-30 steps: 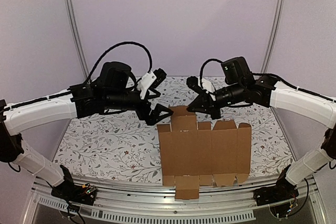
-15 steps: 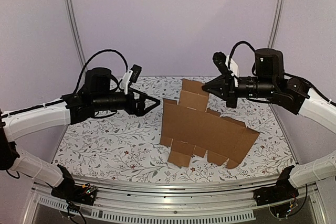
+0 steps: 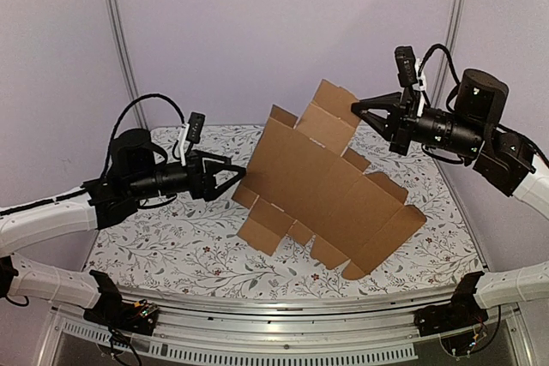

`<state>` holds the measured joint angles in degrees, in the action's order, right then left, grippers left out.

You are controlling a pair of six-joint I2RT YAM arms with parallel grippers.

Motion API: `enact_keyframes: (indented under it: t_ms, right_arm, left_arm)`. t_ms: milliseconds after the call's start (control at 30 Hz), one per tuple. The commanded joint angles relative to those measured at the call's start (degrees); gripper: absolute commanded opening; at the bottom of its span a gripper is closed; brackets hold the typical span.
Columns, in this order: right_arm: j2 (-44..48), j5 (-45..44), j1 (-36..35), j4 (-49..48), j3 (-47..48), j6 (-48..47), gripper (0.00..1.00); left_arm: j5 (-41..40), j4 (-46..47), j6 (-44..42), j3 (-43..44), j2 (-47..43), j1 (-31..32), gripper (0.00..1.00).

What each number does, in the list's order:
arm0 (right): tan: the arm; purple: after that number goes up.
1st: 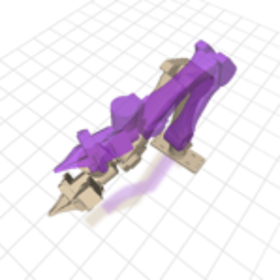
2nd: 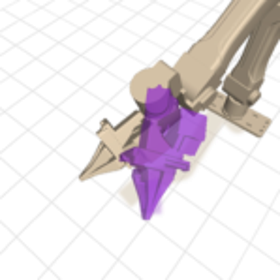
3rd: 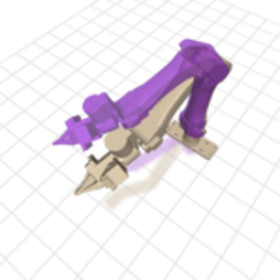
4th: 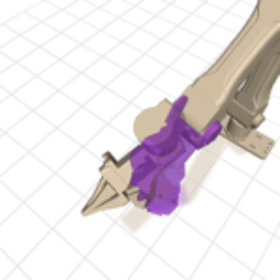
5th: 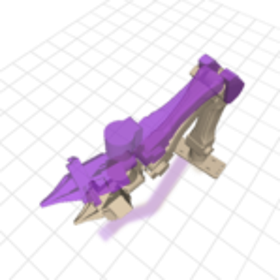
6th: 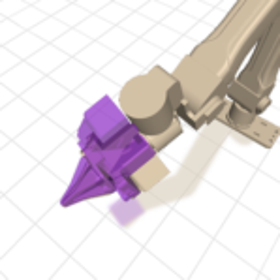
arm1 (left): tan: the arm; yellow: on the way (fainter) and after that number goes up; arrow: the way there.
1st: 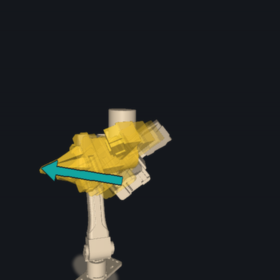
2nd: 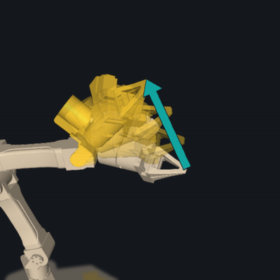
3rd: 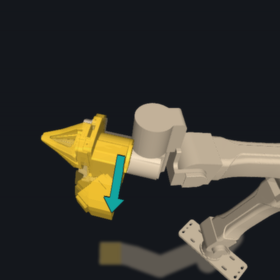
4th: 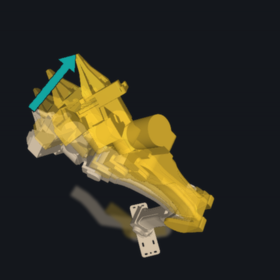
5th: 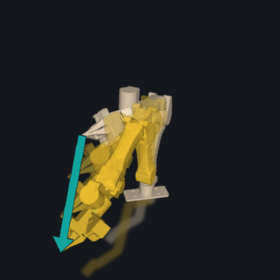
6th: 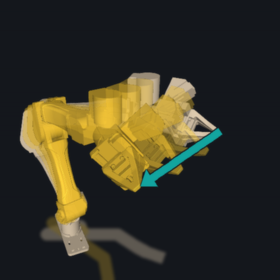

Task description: Fold the paper box

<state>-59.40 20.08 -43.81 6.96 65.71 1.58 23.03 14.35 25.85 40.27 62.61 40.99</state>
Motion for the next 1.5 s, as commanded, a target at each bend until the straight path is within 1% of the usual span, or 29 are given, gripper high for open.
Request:
enact_keyframes:
  t_ms: [0,133,233,333,433,567,700,800,833,1100,1167,1267,1367,1467]
  right_arm:
    - [0.4,1.8,-0.2,-3.2,1.8,6.8,0.00]
    - [0.5,3.4,-0.2,-6.3,2.0,10.7,0.00]
    - [0.8,5.2,-0.1,-9.8,2.1,14.6,0.00]
    - [0.9,5.4,-0.2,-11.3,2.1,17.0,0.00]
    - [1.3,5.1,-0.2,-11.7,2.1,17.3,0.00]
    - [1.4,5.3,-0.2,-12.1,2.1,17.8,0.00]
    - [2.2,5.1,-0.2,-12.1,1.6,17.7,0.00]
    - [2.8,4.8,-0.2,-12.2,1.0,17.7,0.00]
    - [3.1,4.8,-0.2,-12.3,0.7,17.7,0.00]
    - [5.0,4.1,-0.2,-13.2,-0.8,18.0,0.00]
    - [5.3,4.1,-0.1,-13.3,-1.0,18.2,0.00]
    - [5.6,4.3,-0.1,-13.3,-1.4,18.5,0.00]
    - [6.0,3.9,-0.2,-13.2,-3.0,18.4,0.00]
    - [6.9,2.0,-0.2,-12.1,-5.6,17.7,0.07]
  left_arm:
    - [-0.5,2.9,-0.5,-1.6,-1.5,-1.1,1.00]
    - [3.8,5.1,-0.1,-2.7,-1.9,-1.2,1.00]
    - [5.9,6.6,0.4,-3.7,-2.5,-1.2,0.97]
    - [8.0,7.4,1.1,-4.0,-2.8,-1.3,0.93]
    - [9.6,8.1,1.9,-4.1,-3.2,-1.3,0.88]
    - [10.5,8.2,2.4,-4.4,-4.3,-1.3,0.75]
    - [9.8,6.5,2.0,-4.5,-6.1,-1.3,0.68]
    - [9.6,6.2,2.1,-4.7,-7.4,-1.4,0.60]
    - [9.6,6.1,2.1,-4.7,-7.7,-1.5,0.56]
    - [10.3,6.5,2.4,-4.6,-8.1,-1.6,0.28]
    - [10.5,6.4,2.5,-4.4,-7.9,-1.7,0.18]
    - [10.6,6.5,2.6,-4.1,-7.7,-1.7,0.00]
    - [11.0,7.0,3.2,-3.9,-7.8,-1.7,0.00]
    - [11.3,6.7,3.2,-3.7,-8.1,-1.7,0.00]
